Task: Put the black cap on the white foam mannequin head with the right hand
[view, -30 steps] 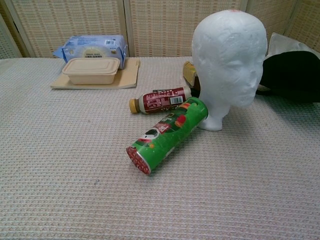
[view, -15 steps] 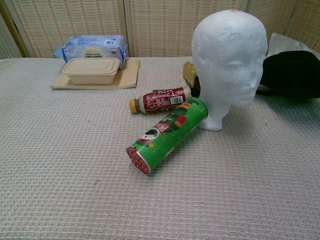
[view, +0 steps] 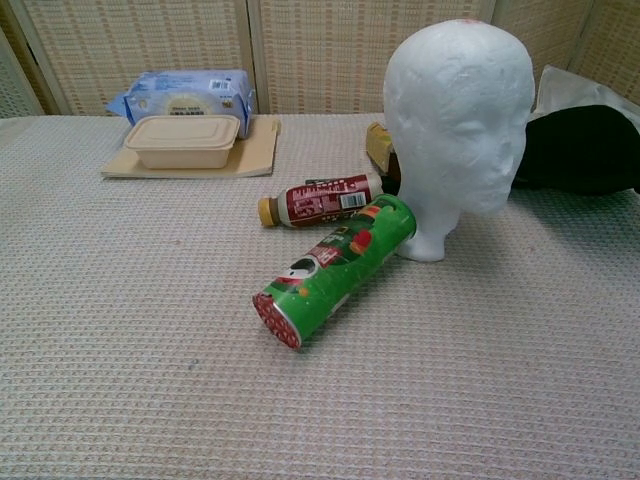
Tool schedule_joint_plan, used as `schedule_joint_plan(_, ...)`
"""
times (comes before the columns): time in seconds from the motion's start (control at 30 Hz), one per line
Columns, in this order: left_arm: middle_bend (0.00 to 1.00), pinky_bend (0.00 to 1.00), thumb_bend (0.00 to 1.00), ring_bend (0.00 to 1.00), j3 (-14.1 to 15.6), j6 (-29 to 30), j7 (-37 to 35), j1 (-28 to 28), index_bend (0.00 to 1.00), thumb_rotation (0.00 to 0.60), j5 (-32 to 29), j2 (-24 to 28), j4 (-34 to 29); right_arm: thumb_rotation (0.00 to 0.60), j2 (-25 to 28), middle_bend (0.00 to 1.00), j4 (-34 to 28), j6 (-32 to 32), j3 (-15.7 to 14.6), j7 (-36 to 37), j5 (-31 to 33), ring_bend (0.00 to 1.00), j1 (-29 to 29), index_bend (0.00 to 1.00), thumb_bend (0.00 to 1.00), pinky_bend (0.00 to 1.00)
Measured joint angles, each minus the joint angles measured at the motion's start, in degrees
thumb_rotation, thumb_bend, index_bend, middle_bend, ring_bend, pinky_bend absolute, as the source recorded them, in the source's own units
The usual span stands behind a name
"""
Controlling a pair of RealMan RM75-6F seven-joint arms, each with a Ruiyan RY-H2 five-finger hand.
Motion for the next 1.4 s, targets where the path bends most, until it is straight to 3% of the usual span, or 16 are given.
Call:
schedule_joint_plan(0.3, 0.1, 0.12, 0.18, 0.04, 0.06, 0.0, -0.33, 0.02, 0.18, 0.6, 0.13, 0.22, -0.32, 0.6, 1.38, 1.0, -1.62, 3.55, 4.42, 2.22, 3.49, 1.0, 1.55, 0.76, 0.51, 1.0)
schedule_joint_plan(0.93, 0.1, 0.12, 0.18, 0.04, 0.25, -0.08, -0.67, 0.17, 0.18, 0.6, 0.26, 0.77, -1.19, 0.6, 7.13, 1.0, -8.78, 9.39, 10.84, -4.39, 6.77, 1.0, 10.36, 0.77, 0.5, 1.0)
schedule_joint_plan(1.4, 0.1, 0.12, 0.18, 0.04, 0.03, -0.4, -1.08, 0.22, 0.18, 0.6, -0.26, 1.3, -1.99, 0.6, 13.03, 1.0, -23.9, 15.36, 16.43, -15.91, 6.95, 1.0, 19.2, 0.77, 0.5, 1.0)
